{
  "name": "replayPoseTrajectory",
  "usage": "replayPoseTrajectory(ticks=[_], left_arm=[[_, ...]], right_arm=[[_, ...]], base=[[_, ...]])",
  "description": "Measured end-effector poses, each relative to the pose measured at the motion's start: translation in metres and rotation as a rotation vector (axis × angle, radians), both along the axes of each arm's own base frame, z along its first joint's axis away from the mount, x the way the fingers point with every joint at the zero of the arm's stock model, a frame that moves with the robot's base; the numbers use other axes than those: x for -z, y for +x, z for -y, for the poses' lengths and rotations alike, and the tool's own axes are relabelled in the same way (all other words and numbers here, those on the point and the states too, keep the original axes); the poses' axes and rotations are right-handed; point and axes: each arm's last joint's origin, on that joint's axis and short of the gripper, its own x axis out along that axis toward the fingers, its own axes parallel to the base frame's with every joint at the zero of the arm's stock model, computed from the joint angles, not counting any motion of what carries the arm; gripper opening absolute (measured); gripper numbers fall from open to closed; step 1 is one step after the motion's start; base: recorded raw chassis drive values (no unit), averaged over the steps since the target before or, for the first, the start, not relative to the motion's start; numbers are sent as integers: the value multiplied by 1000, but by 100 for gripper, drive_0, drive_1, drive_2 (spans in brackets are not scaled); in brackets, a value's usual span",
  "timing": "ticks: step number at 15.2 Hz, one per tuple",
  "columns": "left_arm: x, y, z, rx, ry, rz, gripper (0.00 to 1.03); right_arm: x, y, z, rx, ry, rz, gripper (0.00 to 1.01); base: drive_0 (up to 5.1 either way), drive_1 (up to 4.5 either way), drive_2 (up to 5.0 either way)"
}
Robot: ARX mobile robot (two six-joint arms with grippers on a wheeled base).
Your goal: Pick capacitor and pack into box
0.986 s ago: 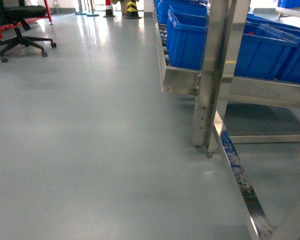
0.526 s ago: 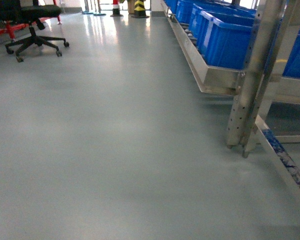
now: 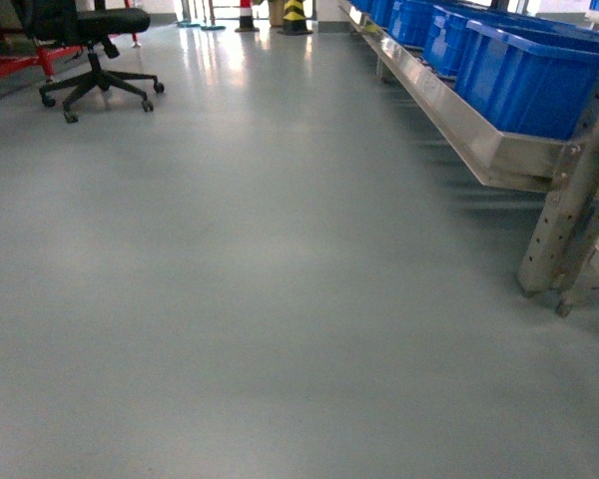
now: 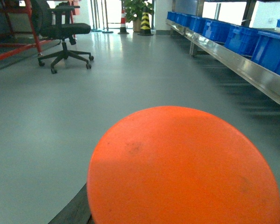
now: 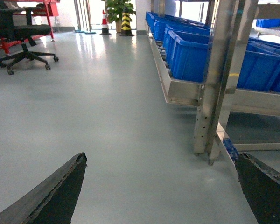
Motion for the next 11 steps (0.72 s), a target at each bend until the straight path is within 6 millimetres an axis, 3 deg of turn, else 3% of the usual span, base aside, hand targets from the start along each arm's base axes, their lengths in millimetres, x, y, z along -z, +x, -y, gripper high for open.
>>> replayPoseTrajectory(ticks=[11], left_arm=[[0,0,0,0,0,0,44]], right_arm=[[0,0,0,0,0,2,98]], base=[[-504,241,241]])
